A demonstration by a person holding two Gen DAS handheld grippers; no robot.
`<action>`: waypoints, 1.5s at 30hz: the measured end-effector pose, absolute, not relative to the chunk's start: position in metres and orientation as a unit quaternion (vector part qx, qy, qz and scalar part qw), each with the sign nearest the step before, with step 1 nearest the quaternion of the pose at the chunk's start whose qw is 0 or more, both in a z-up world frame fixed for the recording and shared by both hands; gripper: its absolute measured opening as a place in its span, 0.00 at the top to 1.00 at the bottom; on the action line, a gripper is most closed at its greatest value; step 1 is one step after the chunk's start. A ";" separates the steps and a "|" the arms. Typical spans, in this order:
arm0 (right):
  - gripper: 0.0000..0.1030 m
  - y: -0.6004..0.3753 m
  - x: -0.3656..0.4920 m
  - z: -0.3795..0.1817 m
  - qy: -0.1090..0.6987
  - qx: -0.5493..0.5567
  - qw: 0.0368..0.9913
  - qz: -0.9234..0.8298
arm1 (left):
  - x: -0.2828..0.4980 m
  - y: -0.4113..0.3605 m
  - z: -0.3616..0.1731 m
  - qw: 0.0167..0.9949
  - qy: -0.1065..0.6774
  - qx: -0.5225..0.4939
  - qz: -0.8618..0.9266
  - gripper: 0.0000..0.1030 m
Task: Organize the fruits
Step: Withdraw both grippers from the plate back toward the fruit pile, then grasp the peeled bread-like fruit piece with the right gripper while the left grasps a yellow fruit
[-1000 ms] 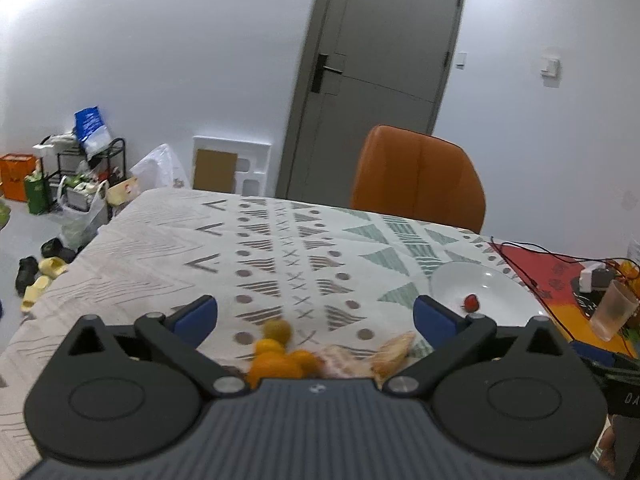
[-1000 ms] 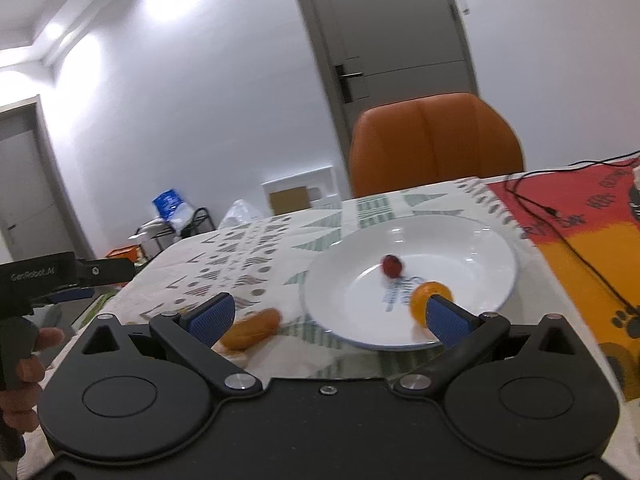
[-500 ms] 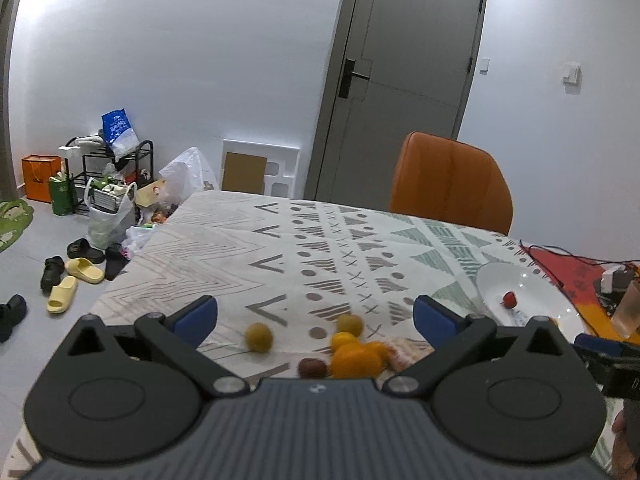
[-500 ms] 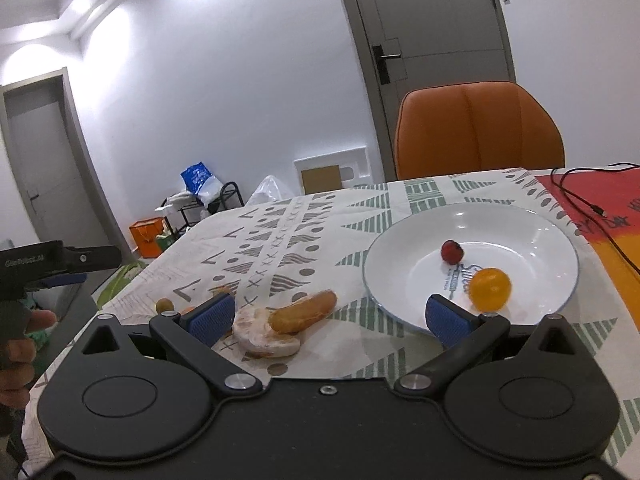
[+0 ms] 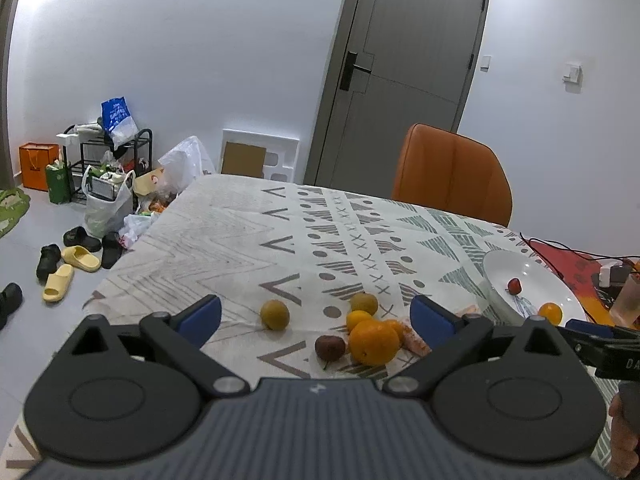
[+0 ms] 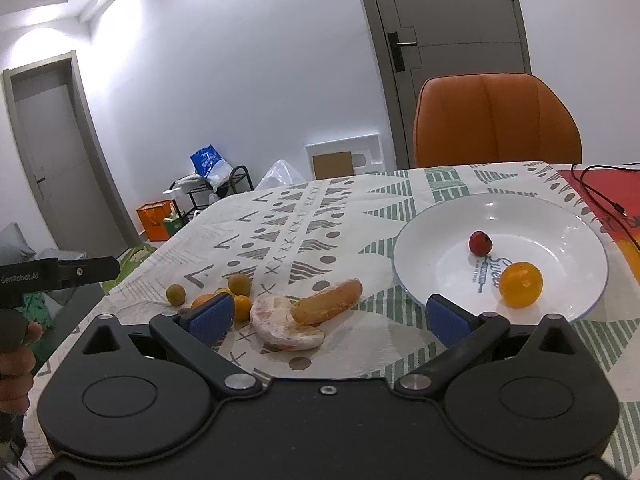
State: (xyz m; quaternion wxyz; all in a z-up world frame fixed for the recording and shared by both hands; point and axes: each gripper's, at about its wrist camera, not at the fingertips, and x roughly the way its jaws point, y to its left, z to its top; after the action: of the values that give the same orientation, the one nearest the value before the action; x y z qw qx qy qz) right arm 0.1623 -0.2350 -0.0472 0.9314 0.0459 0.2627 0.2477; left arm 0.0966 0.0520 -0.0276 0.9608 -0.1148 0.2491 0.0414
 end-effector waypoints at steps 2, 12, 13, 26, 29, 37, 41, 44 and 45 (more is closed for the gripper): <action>0.00 -0.233 0.163 -0.048 0.264 0.044 0.931 0.249 | 0.097 0.053 -0.030 0.960 0.251 -0.117 0.041 0.05; 0.01 -0.224 0.169 -0.056 0.270 0.031 0.930 0.246 | 0.105 0.049 -0.042 0.958 0.259 -0.123 0.028 0.12; 0.02 -0.223 0.171 -0.057 0.271 0.030 0.930 0.246 | 0.106 0.048 -0.043 0.957 0.260 -0.122 0.025 0.12; 0.19 -0.217 0.191 -0.069 0.296 0.039 0.919 0.258 | 0.131 0.036 -0.060 0.951 0.280 -0.129 0.011 0.33; 0.23 -0.215 0.197 -0.072 0.299 0.042 0.917 0.260 | 0.136 0.038 -0.061 0.950 0.283 -0.133 0.012 0.34; 0.26 -0.208 0.210 -0.076 0.309 0.045 0.913 0.263 | 0.145 0.043 -0.067 0.947 0.290 -0.137 0.016 0.36; 0.29 -0.203 0.217 -0.080 0.317 0.045 0.909 0.266 | 0.150 0.050 -0.069 0.944 0.294 -0.146 0.025 0.38; 0.31 -0.200 0.222 -0.082 0.322 0.046 0.907 0.267 | 0.150 0.056 -0.070 0.944 0.291 -0.150 0.035 0.38; 0.31 -0.199 0.223 -0.083 0.323 0.046 0.907 0.267 | 0.151 0.057 -0.070 0.944 0.290 -0.151 0.038 0.38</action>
State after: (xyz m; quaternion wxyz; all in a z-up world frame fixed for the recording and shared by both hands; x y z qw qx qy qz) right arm 0.2230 -0.1990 -0.0830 0.9066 0.0460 0.3235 0.2669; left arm 0.1506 0.0575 -0.0696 0.9443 -0.1508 0.2901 0.0376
